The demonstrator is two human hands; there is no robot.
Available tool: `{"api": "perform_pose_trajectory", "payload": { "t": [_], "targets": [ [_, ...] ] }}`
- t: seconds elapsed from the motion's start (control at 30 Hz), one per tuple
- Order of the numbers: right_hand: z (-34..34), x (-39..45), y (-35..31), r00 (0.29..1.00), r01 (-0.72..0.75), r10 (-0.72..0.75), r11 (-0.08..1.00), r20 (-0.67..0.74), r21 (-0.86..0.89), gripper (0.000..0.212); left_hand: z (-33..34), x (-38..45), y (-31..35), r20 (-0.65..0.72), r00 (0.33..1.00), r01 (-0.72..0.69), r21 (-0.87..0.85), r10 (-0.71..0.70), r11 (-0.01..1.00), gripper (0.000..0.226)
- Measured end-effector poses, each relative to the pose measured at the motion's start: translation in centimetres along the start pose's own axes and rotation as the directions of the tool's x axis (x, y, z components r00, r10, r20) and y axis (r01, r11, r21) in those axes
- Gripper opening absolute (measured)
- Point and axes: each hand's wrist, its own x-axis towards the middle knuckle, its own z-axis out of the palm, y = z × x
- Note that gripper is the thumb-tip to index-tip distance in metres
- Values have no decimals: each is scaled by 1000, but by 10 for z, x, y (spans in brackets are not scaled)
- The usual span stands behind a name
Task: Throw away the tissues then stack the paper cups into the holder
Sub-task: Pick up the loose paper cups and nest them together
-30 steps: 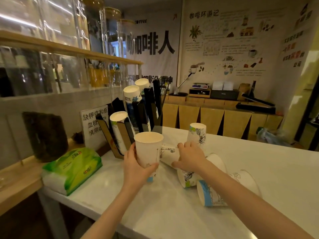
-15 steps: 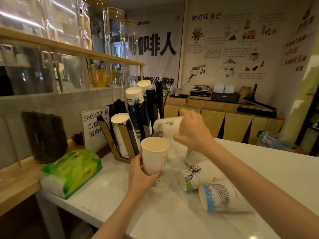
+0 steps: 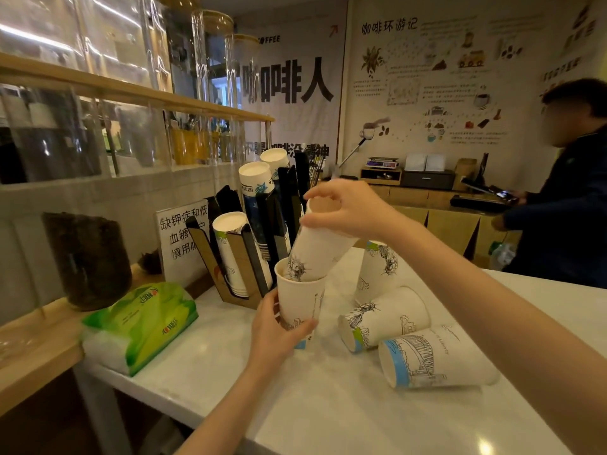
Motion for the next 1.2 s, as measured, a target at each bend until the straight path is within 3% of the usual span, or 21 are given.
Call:
{"api": "perform_pose_trajectory", "payload": {
  "t": [0.37,0.57,0.67,0.73,0.83,0.97,1.07,1.2],
  "targets": [
    [74,3,10,952,-32,42,999,302,-37,61,1,-1,1,-3,999,-31,44,32,999,85],
    [88,-8,14,976,-10,-7,997,219,78,56,3,1,-2,-24,1000,-15,41,16,999,84],
    [76,-16,23,992,-72,52,981,113,180,54,2,0,-2,-22,999,-35,59,36,998,87],
    [63,-25,34,991,-126,112,967,71,223,53,0,-1,-1,-31,997,-74,91,77,993,98],
    [45,-44,57,973,-232,227,943,48,238,53,-1,-6,8,-147,971,-143,279,189,950,109],
    [24,-77,91,932,-357,359,895,43,265,55,2,-20,36,-251,807,-412,410,535,814,85],
    [9,-102,111,890,-448,453,846,55,288,54,19,-20,62,-137,667,-630,421,732,653,63],
    [-1,-134,134,810,-586,561,760,171,282,67,52,-15,87,208,676,-727,347,707,593,51]
  ]
}}
